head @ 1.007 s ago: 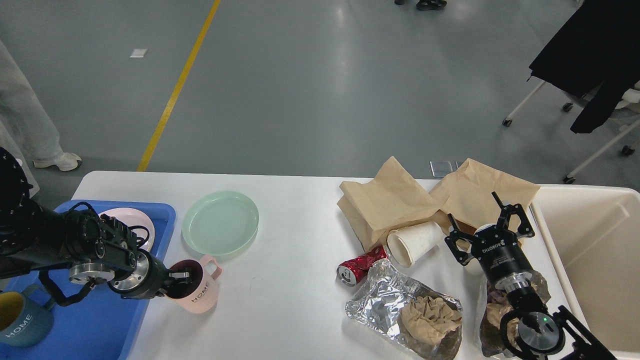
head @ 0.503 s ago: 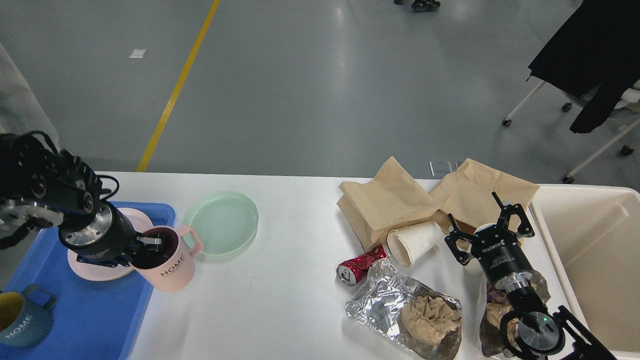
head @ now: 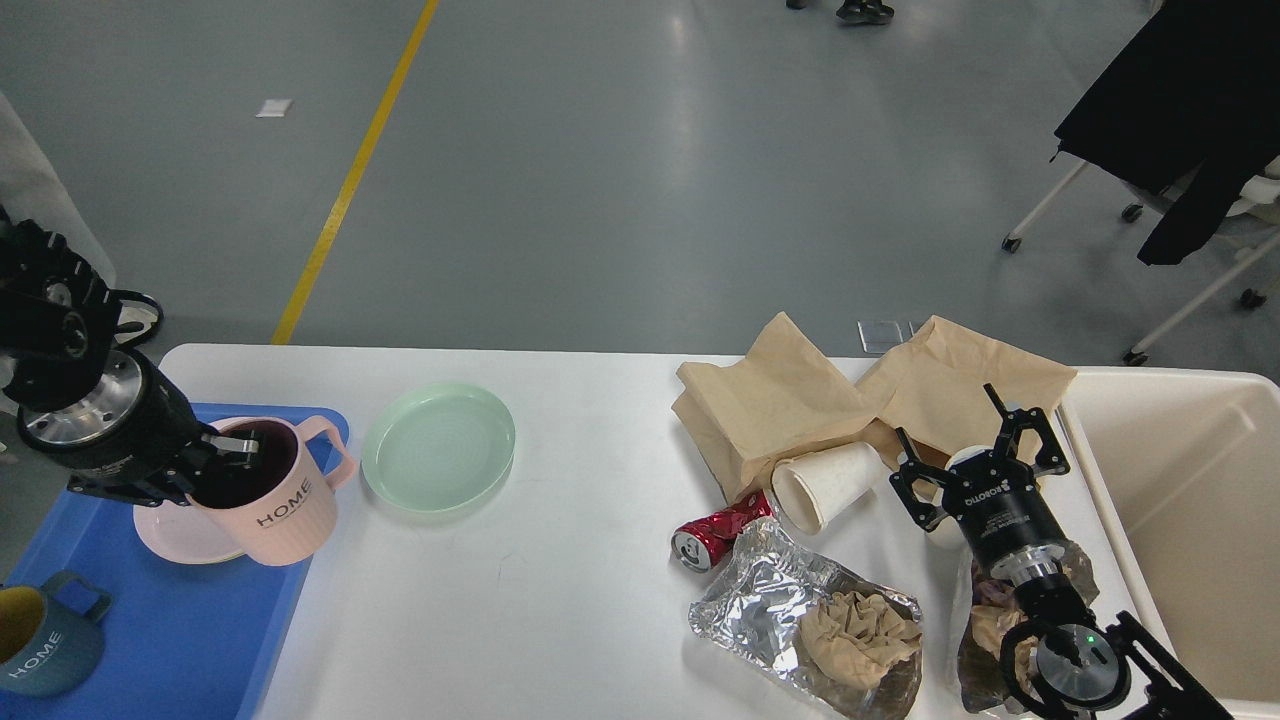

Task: Tidy desktop
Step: 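Carry the pink mug onto the blue tray beside the teal mug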

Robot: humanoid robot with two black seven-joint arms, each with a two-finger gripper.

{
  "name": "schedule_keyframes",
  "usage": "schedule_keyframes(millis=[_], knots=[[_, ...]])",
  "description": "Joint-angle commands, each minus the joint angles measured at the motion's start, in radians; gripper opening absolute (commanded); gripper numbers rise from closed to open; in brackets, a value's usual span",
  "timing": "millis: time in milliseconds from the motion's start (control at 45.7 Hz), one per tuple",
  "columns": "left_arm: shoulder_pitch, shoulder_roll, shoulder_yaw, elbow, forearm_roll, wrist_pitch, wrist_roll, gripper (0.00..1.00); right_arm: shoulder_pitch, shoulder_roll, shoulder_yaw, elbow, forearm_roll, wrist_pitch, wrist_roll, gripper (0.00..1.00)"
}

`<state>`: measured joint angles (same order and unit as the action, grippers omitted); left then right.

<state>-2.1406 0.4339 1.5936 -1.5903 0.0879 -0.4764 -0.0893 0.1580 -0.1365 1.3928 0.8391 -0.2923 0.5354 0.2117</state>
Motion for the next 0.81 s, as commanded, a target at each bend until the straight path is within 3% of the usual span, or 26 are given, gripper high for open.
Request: schedule_keyframes(millis=[0, 263, 547, 788], knots=[[0.108, 0.126, -0.014, 0.084, 0.136, 0.002, -0.017, 0.00, 0.000, 0.000, 0.000, 0.002, 0.001, 0.000, 0.000, 1.00], [0.398, 0.384, -0.155, 0.335, 0.367, 0.008, -0.021, 0.00, 0.000, 0.000, 0.000, 0.002, -0.001, 0.000, 0.000, 1.00], [0.820, 0.465, -0.544, 0.532, 0.504, 0.016, -0.017, 0.00, 0.000, 0.000, 0.000, 0.002, -0.001, 0.000, 0.000, 1.00], [0.855, 0.454, -0.592, 0.533, 0.503, 0.031, -0.010, 0.00, 0.000, 0.000, 0.000, 0.002, 0.001, 0.000, 0.000, 1.00]])
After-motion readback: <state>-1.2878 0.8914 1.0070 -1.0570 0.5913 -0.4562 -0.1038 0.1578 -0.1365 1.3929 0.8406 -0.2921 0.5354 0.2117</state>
